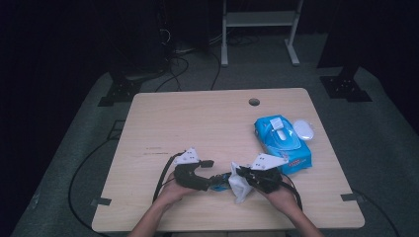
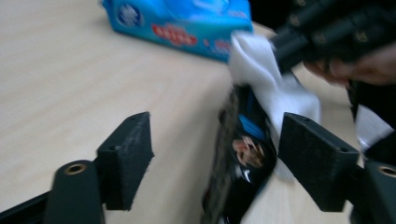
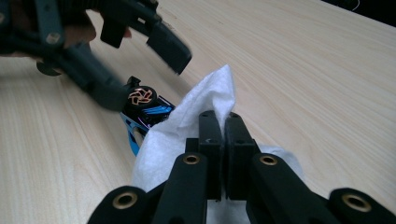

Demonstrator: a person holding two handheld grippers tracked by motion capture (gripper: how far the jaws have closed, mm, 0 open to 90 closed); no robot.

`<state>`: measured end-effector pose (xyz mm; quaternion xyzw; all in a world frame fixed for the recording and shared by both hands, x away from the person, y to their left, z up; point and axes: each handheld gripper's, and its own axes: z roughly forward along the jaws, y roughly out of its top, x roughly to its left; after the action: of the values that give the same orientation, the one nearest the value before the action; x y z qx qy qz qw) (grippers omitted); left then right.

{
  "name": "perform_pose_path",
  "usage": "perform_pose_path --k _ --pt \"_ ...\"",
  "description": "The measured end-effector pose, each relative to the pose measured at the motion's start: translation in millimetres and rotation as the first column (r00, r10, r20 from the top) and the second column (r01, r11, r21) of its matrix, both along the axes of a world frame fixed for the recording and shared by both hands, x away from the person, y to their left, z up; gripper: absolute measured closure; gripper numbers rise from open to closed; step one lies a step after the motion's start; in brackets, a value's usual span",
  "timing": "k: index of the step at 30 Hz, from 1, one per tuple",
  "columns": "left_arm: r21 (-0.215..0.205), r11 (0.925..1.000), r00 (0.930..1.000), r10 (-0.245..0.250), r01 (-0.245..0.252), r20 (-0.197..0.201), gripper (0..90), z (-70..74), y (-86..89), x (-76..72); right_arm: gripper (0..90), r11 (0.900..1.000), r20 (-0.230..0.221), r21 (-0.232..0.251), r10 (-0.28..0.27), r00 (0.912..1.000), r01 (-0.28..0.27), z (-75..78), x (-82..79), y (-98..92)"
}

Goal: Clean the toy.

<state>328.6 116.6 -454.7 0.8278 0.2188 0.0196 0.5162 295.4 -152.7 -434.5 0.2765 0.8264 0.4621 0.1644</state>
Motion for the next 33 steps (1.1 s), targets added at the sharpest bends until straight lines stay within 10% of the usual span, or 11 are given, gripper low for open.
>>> perform_pose_path --k 4,8,15,19,22,28,33 --pt "0.093 0.992 0.9958 -0.088 0.085 0.025 24.9 -7.9 -13.2 -6.6 87.0 1.0 -0.006 0.003 -0.006 1.0 0.006 0.1 -0.3 0.2" --pt "0.18 0.9776 0.986 -0.129 0.108 0.106 53.0 -12.8 -25.2 -10.5 87.0 1.0 -0.016 0.001 -0.007 0.9998 0.007 1.3 1.2 0.3" --pt "0.183 0.9754 0.9734 -0.154 0.123 0.17 60.0 -5.2 -23.3 -3.7 86.7 0.999 -0.019 -0.018 -0.036 0.9992 0.035 5.3 10.5 4.4" --pt "0.172 0.9849 0.9714 -0.058 0.018 0.23 65.4 -2.1 -15.9 8.7 86.7 0.997 -0.037 0.023 -0.076 0.9964 0.077 6.1 23.6 4.5" --pt "0.219 0.9756 0.9605 -0.046 -0.016 0.274 65.3 -5.1 -10.1 13.3 86.7 0.995 -0.042 0.023 -0.095 0.9946 0.096 3.3 32.7 9.9" --pt "0.22 0.9755 0.9607 -0.057 -0.004 0.272 64.8 -10.3 -1.6 17.1 86.7 0.994 -0.043 0.029 -0.101 0.9939 0.102 5.9 50.7 24.5" --pt "0.182 0.9832 0.974 -0.052 0.011 0.221 51.6 -11.6 -0.8 16.9 87.0 0.995 -0.059 0.022 -0.093 0.9939 0.094 3.5 53.6 24.9"
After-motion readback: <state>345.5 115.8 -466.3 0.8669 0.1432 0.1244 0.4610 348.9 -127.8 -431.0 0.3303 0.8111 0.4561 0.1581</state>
